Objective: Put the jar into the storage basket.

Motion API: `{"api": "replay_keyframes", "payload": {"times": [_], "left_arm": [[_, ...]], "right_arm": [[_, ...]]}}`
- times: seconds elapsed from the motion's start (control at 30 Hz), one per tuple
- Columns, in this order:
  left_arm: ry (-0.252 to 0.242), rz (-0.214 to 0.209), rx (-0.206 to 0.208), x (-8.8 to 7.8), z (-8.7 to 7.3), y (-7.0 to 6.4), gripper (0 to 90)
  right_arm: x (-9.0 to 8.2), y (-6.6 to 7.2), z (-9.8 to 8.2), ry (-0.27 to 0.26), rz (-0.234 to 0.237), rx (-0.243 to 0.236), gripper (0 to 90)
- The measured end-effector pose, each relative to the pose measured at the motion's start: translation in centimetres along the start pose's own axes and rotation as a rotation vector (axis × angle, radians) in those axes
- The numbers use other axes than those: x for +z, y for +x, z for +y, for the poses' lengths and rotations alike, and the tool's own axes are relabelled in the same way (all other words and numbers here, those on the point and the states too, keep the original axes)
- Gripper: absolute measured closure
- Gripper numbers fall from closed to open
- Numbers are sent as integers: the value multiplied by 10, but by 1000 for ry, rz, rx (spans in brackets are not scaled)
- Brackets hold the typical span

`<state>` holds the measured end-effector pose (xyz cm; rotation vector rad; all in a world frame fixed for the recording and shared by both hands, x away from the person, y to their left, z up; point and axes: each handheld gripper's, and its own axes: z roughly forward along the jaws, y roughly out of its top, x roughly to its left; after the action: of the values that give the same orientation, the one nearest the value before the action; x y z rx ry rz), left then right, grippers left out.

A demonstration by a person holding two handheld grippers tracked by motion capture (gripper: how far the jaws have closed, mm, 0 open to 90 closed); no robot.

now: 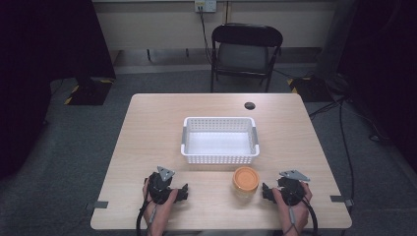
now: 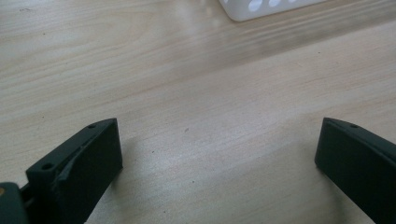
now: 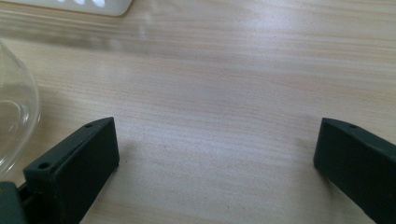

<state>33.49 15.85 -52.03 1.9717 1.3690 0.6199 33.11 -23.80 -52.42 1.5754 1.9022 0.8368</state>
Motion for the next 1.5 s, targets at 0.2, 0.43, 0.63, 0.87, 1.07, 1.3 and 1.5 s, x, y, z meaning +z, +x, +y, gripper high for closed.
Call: {"api": "replay_keyframes", "payload": {"times": [0.2, 0.43, 0.63, 0.87, 1.07, 1.3, 1.5], "left_arm": [[0, 0, 0, 0, 0, 0, 2], [0, 0, 0, 0, 0, 0, 2], [1, 0, 0, 0, 0, 0, 2], [0, 0, 0, 0, 0, 0, 2], [1, 0, 0, 0, 0, 0, 2], [0, 1, 0, 0, 0, 0, 2], [0, 0, 0, 0, 0, 0, 2]], "right_arm": [[0, 0, 0, 0, 0, 0, 0], [0, 0, 0, 0, -2, 2, 0], [-1, -2, 1, 9, 17, 0, 0], [-15, -5, 4, -24, 50, 31, 22], [-26, -3, 6, -74, 65, 32, 21], [-45, 4, 12, -146, 103, 17, 21], [-58, 8, 14, -171, 161, 15, 20]]}}
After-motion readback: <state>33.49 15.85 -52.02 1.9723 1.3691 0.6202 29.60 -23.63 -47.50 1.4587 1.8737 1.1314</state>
